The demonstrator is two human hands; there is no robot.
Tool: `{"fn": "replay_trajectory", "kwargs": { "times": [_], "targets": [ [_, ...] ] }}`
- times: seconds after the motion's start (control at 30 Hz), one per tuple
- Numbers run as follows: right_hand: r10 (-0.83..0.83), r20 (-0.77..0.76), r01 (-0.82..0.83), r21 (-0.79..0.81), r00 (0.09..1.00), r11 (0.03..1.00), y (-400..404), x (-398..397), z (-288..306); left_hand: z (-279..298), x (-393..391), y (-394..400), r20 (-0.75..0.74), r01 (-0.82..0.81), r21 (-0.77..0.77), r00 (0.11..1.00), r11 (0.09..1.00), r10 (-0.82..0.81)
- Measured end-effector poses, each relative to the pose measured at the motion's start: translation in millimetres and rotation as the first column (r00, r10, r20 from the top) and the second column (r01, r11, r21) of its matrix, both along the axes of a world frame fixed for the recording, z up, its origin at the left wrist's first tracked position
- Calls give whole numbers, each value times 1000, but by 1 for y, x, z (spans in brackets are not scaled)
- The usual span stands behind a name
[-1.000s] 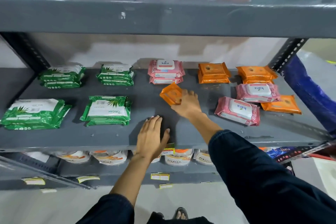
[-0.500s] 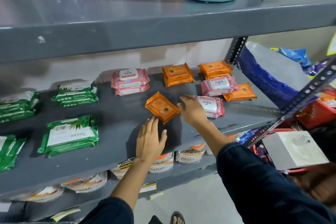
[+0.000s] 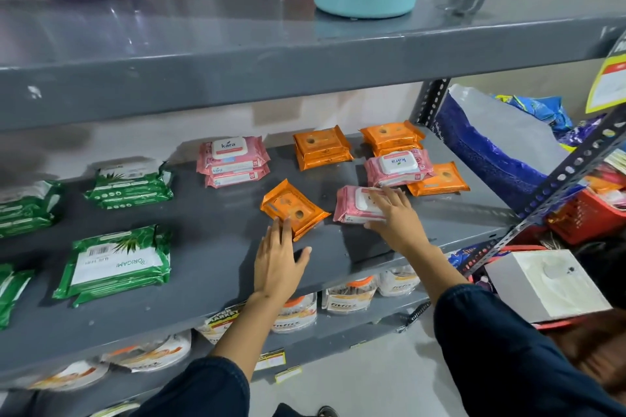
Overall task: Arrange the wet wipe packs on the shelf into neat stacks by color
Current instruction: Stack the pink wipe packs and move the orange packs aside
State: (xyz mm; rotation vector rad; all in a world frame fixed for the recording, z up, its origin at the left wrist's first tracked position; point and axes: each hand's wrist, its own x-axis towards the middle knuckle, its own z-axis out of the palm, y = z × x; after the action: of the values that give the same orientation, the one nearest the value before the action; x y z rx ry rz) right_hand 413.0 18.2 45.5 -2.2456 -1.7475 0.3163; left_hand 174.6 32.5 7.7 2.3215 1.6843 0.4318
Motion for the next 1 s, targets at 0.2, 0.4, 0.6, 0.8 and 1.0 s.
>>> {"fn": "replay_trajectory", "kwargs": {
  "times": [0.2,0.4,0.6,0.8,1.0],
  "targets": [
    [-36,-29,39,114,999,993,1,1,5,-2,-1,-1,-52,52,34,997,998,-50],
    [-115,-60,124,180,992,976,-6,8,10,-5,6,-3,-108,177,22,979,984,-173],
    [-115,-93,138,296,989,945,-4,1,30,6,35,-14,-162,207,89,968,974,-191],
    [-100,-39,108,382,994,918,0,-12,58,12,83,-25,-238,317,24,923,948,-302],
    [-111,6,101,367,994,925,-5,-10,66,7,96,-28,-189,336,-46,922,941,-339]
  ]
}}
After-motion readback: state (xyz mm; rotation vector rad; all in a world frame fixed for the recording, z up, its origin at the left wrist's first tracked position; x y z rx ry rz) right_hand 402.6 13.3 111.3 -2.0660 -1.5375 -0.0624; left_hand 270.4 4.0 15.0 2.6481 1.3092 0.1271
